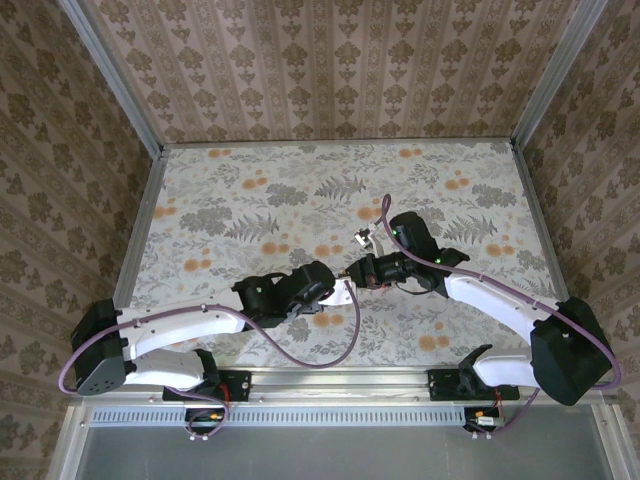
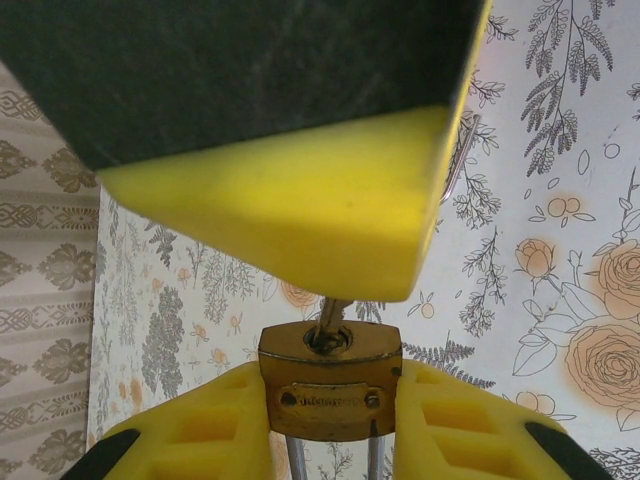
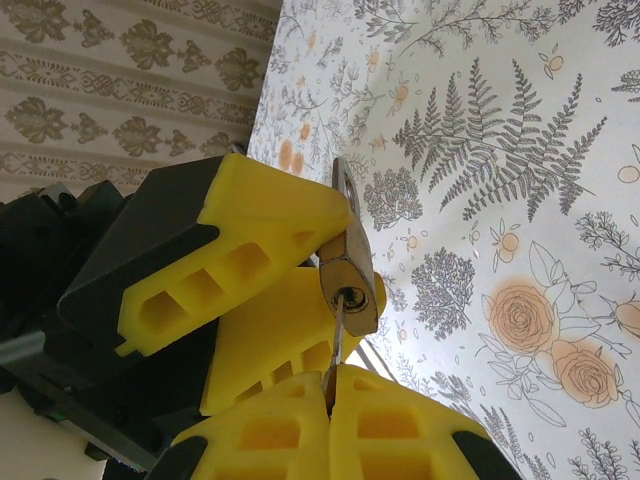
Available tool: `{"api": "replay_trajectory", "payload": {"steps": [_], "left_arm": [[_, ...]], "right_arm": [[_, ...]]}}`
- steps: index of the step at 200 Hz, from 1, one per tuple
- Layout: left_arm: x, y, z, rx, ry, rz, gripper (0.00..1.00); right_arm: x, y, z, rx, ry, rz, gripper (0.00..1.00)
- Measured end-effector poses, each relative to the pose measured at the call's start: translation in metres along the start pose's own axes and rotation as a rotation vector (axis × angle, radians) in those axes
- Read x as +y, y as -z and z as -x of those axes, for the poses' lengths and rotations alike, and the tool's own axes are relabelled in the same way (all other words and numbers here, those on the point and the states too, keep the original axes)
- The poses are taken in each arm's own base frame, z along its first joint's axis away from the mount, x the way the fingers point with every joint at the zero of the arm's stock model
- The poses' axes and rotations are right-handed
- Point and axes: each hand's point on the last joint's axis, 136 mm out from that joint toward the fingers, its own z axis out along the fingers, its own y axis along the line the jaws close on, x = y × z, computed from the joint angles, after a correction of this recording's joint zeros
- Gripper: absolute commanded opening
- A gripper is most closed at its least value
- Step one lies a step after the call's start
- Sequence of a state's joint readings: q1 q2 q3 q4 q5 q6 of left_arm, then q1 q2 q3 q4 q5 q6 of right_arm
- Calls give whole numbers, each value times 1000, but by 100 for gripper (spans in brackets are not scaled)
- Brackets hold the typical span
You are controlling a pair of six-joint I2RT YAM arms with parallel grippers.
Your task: Unlock with the key
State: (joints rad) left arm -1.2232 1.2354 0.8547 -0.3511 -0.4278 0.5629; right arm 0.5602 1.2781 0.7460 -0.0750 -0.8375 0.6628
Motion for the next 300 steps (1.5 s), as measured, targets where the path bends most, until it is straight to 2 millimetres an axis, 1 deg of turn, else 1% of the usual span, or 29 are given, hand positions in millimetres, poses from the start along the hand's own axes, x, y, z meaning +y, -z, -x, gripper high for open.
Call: {"api": "replay_trajectory", "payload": {"steps": [44,120,159,194,300], "left_arm": [[4,0,-1,7,0,23,27],[4,0,-1,6,-2,26,27],[3,7,3,-28,15,6,27],[-1,16,10,-72,32,-21,27],[-6,18,13,-89,33,-45,26]], "right_arm": [[0,-1,4,-9,-17,8,0],[0,-2,5,-9,-30,15,0],[-2,2,2,9,-27,27,0],[3,7,-2,24,-14,46,0],[3,10,-8,45,-21,38,0]]}}
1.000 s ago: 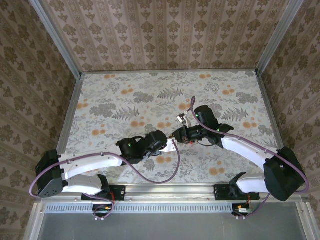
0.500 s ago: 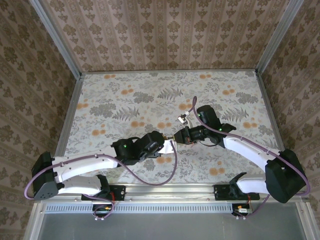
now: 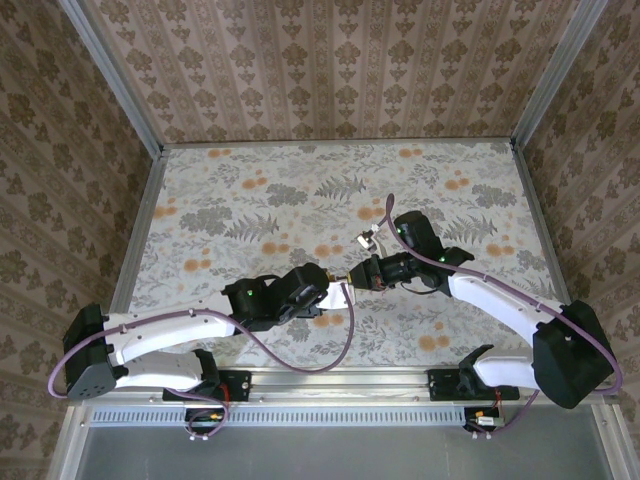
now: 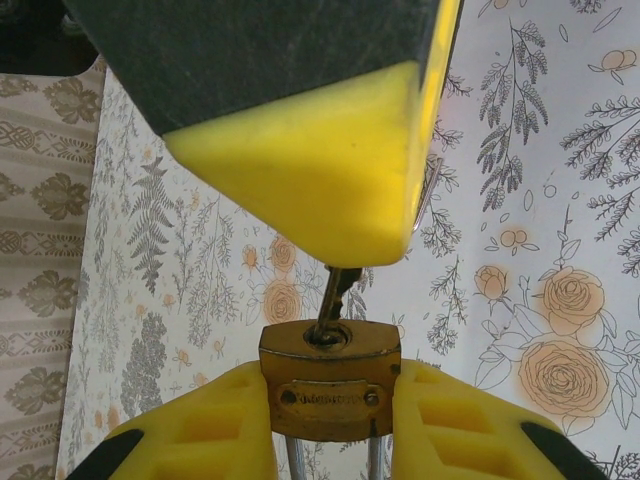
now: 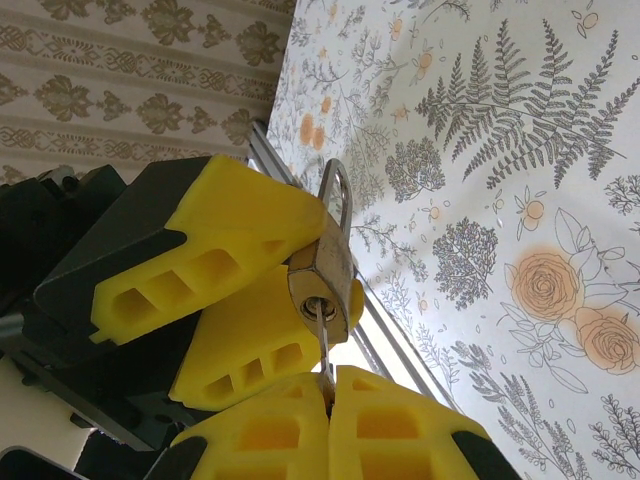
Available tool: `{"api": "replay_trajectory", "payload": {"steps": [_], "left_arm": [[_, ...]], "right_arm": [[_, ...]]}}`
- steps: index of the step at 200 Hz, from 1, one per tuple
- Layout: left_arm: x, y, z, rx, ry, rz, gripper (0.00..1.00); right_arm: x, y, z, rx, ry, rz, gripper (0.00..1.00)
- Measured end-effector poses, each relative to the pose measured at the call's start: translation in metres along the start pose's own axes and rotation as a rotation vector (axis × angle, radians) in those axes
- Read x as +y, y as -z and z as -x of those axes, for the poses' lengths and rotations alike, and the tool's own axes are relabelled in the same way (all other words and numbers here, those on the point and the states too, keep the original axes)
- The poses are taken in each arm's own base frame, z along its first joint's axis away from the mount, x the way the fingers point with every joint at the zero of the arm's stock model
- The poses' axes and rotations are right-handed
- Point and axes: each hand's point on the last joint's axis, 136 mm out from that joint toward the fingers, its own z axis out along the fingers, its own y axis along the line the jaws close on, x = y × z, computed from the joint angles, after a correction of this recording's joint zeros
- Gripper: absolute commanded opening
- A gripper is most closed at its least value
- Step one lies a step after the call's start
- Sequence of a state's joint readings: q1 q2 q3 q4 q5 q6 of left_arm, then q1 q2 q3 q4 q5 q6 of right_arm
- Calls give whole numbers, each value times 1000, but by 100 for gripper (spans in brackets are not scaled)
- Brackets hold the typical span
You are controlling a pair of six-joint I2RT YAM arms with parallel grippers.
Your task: Unlock with the key
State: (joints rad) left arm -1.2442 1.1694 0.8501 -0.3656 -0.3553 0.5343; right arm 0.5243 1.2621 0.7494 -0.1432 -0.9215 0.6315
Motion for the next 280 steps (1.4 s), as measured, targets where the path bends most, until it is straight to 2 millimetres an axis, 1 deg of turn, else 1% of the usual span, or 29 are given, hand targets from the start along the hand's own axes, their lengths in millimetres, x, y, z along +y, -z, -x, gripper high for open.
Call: {"api": "replay_trajectory", "payload": {"steps": [84,140,165,205,236,280], "left_arm": [[4,-1,10,-43,15,14,26],[1,-6,13,-51,14,15,26],[0,-7,13,-47,12,12,26],[-1,-9,12,-43,11,9,26],[0,-9,12,-44,12,11,26],[2,-11,11,-39,17,14,26]], "right_arm": [[4,14,2,-29,16,-47,0],[-1,21,0,-31,13,-95,0],[-8,26,1,-44,7,-136,0],[-11,26,0,-45,2,-153,0],[-8,26,4,-56,-4,-140,0],[5,24,7,-66,6,-91,0]]}}
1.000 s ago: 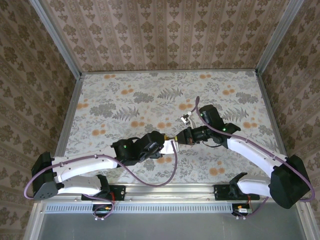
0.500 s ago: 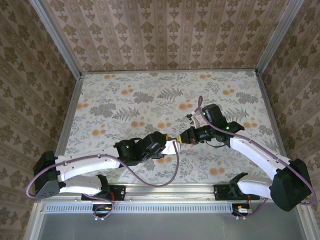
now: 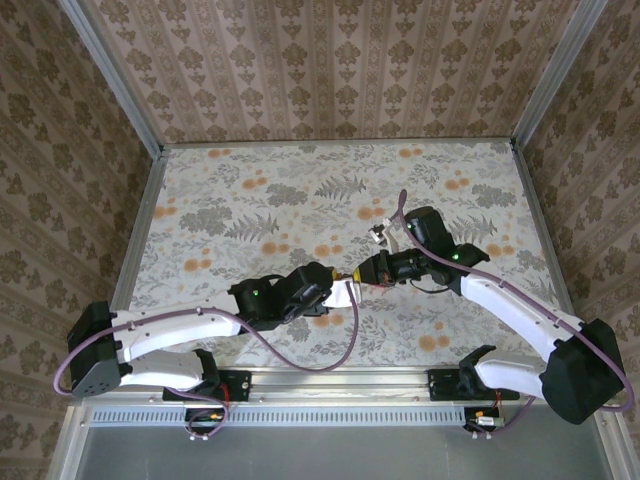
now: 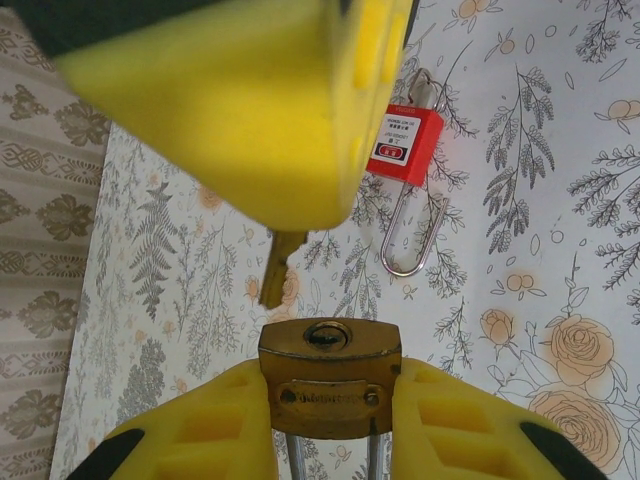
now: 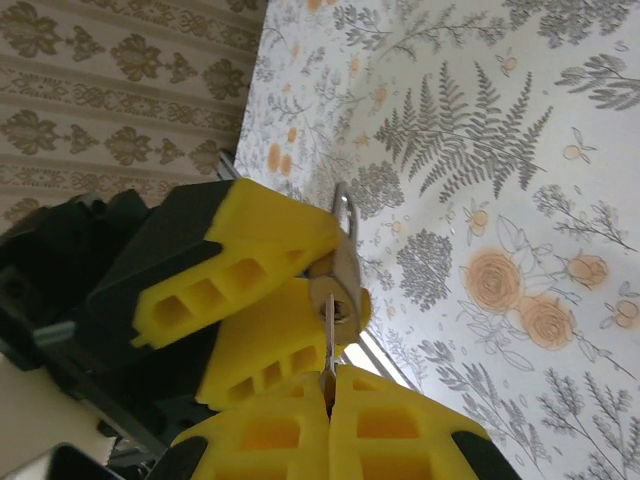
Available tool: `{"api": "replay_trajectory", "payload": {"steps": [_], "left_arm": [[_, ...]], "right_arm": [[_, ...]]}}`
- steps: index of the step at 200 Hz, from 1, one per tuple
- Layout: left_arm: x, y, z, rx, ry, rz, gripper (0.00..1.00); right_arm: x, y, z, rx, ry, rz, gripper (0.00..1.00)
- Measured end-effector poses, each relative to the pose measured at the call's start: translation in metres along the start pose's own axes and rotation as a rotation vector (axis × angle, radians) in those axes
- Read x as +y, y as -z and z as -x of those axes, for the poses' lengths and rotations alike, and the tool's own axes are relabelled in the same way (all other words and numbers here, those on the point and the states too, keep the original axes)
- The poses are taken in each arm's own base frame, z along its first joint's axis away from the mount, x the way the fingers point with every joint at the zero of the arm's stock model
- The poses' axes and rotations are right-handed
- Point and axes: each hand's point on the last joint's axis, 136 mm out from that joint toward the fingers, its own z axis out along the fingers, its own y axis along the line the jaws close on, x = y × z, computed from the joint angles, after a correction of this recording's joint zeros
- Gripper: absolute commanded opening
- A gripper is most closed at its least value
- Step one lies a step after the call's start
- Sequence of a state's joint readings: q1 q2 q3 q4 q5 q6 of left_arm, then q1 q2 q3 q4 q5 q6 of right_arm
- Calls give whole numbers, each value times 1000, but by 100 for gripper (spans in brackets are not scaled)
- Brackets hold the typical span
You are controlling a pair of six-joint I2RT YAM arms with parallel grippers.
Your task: Unlock with the key
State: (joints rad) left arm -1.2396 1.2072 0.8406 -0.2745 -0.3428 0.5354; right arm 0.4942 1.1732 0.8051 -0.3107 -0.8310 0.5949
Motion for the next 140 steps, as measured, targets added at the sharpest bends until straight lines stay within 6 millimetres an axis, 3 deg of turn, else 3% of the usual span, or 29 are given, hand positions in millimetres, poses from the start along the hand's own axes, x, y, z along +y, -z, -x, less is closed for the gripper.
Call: {"api": "replay_trajectory", "payload": {"steps": [44,140], "left_arm": [[1,-2,1,-2,4,2,26],[3,-3,0,-1,9,7,26]], "right_arm": [[8,-5,-5,19,12,26,0],[1,-5,-7,21,3,12,0]]}}
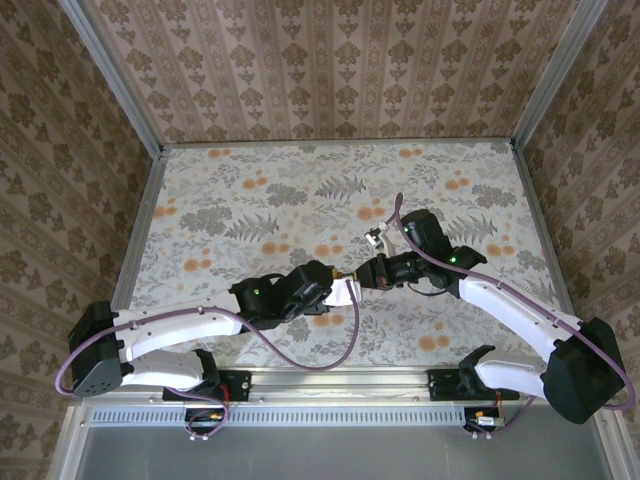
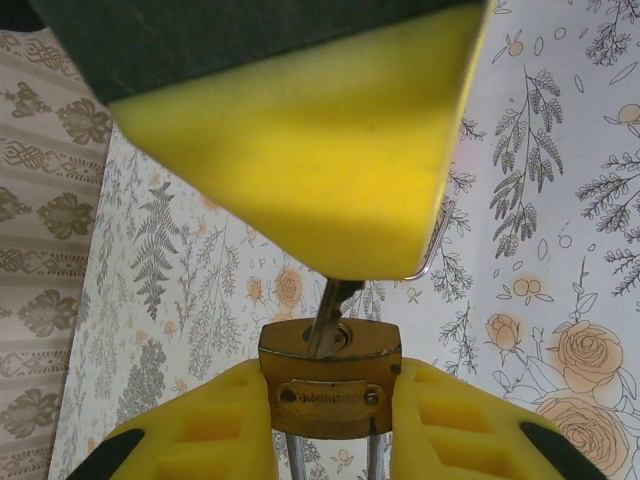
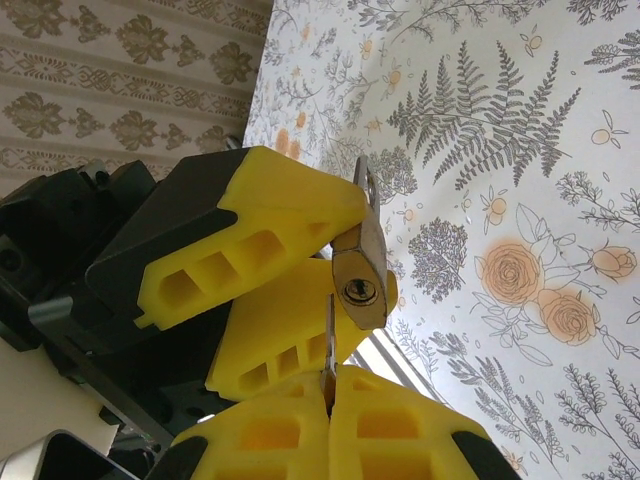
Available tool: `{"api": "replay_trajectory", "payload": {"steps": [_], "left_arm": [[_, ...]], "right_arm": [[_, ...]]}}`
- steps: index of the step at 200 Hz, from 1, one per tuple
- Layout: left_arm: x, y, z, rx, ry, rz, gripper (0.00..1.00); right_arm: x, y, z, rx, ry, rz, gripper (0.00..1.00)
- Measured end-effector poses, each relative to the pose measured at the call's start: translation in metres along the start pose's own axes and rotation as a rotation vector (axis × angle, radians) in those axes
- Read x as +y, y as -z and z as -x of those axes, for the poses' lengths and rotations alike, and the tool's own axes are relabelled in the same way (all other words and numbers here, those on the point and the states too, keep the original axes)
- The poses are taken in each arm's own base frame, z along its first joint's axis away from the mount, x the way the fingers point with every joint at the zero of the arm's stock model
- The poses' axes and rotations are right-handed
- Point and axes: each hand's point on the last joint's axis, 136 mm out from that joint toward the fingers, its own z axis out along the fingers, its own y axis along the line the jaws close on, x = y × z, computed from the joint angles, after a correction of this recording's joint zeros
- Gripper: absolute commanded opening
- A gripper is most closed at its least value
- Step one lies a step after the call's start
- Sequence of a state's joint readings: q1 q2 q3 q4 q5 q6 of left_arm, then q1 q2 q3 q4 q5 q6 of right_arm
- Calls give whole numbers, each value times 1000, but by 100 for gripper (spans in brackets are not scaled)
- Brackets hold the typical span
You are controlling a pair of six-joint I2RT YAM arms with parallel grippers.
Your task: Unlock with the key
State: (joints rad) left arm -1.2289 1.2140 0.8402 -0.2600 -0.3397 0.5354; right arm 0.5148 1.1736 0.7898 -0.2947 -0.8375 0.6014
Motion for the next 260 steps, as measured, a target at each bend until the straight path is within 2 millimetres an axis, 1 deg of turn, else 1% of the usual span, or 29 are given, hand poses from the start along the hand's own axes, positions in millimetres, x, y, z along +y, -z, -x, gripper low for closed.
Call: {"api": "replay_trajectory", "payload": {"steps": [78,139,183,260], "left_arm": [[0,0,0,1,0,0,26],[0,0,0,1,0,0,25],[0,0,0,1,0,0,26],[0,0,0,1,0,0,26]], "right_arm": [[-3,-2,0,6,-5,-4,0],[-6,1,3,-7,-14,-10,0],[-11,-1,-1,2,-26,-16,0],[-11,-2,0,1,-27,-13,0]]}}
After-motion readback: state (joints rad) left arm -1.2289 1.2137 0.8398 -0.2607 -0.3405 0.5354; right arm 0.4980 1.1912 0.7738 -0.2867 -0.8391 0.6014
